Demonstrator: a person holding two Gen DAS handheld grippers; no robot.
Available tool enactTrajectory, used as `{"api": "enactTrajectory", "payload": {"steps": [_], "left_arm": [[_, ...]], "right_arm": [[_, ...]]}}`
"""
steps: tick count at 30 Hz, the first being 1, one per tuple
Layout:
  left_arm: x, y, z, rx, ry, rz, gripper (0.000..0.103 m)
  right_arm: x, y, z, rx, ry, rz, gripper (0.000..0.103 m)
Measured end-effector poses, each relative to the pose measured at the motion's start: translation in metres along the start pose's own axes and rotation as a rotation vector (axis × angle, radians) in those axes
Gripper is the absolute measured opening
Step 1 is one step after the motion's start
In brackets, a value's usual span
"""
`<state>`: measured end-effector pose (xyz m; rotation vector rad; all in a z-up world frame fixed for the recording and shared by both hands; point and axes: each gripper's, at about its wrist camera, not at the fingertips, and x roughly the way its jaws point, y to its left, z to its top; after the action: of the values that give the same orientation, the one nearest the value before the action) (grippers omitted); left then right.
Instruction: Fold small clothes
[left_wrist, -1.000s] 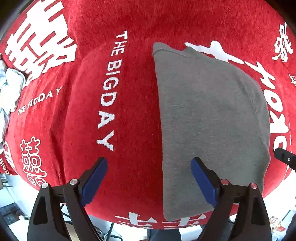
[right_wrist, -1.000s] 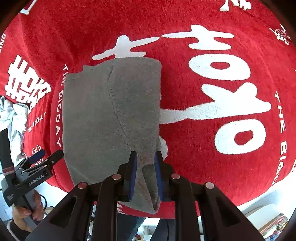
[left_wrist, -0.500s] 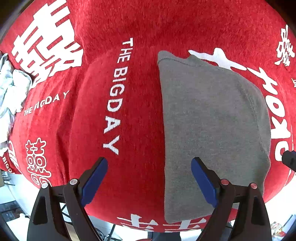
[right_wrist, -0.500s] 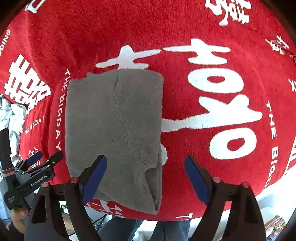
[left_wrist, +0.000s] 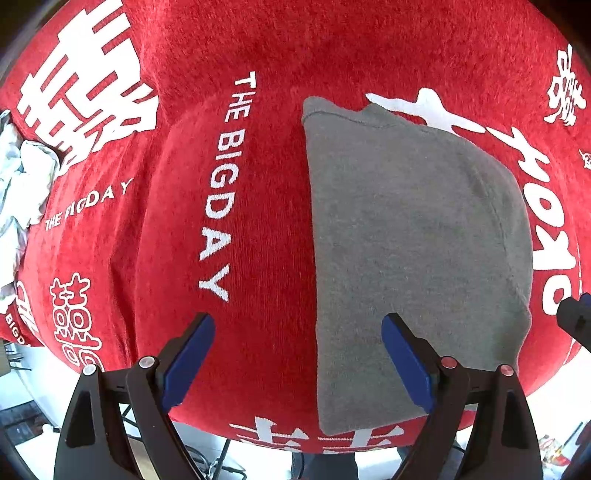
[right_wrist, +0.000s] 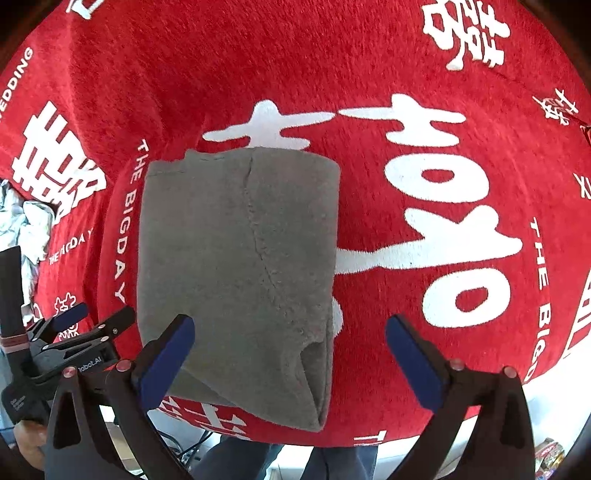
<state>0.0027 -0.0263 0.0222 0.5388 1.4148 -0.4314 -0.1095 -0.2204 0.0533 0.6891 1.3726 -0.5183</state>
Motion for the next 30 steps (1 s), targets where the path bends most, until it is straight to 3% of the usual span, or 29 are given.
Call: {"api": "enactTrajectory", "payload": {"steps": [5,15,30], "left_arm": [[-0.006,-0.003,0.0,0.007,-0.007,-0.019,0.092],[-0.026,-0.009,0.001,0.013,-0.092,0.02,0.092],[-0.024,-0.011,0.001,0.002,-0.085,0.022,0.092]], "right_arm": [[0.002,-0.003,-0.001,0.014,0.018,-0.036,0.103],[-0.002,0.0,0.003,-0.021,0.0,-0.129,0.103],[-0.002,-0.001,0.005,-0.022,0.0,-0.122,0.103]]}}
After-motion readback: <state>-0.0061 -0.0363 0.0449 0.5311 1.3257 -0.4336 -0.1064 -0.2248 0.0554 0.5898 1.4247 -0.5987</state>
